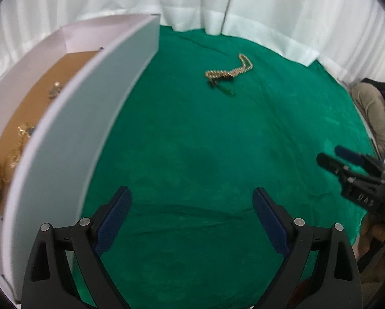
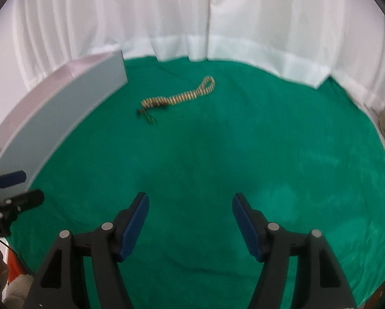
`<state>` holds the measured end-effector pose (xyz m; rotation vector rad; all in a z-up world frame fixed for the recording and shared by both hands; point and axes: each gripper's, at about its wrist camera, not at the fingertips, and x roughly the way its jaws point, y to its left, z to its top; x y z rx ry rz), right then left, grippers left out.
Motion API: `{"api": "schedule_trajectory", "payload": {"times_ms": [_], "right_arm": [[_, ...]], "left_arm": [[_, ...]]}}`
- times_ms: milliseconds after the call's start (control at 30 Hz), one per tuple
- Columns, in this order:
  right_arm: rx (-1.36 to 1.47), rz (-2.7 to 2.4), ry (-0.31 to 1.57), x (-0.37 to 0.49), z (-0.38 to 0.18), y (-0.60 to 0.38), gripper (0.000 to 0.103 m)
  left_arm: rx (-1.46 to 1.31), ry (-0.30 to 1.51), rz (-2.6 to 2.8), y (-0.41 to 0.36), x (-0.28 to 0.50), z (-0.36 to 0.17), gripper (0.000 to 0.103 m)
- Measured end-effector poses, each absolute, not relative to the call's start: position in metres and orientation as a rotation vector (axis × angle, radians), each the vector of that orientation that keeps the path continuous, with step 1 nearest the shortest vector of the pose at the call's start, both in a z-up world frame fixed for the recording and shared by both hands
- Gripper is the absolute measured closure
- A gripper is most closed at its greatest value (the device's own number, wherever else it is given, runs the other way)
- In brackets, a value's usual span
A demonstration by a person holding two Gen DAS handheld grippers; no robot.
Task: Organize jewelry
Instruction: 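Move both tools back toward the gold bead necklace and green pendant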
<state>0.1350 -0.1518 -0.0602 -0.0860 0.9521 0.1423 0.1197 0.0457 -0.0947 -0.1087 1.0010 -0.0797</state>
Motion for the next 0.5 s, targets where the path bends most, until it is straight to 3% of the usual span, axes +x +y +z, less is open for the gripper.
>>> {"api": "schedule_trajectory", "payload": {"times_ms": [267, 500], "right_arm": [[-0.041, 0.143, 0.991, 0.134, -0.079, -0.166, 0.034], [-0.023, 0.153, 0.978, 0.131, -0.079, -0.174, 0.034]], "left_arm": [[-0.079, 1.019, -0.160, 0.020, 0.155, -0.094, 0.008], [-0.071, 1.006, -0.241, -0.004, 0.238, -0.092, 0.008]]}}
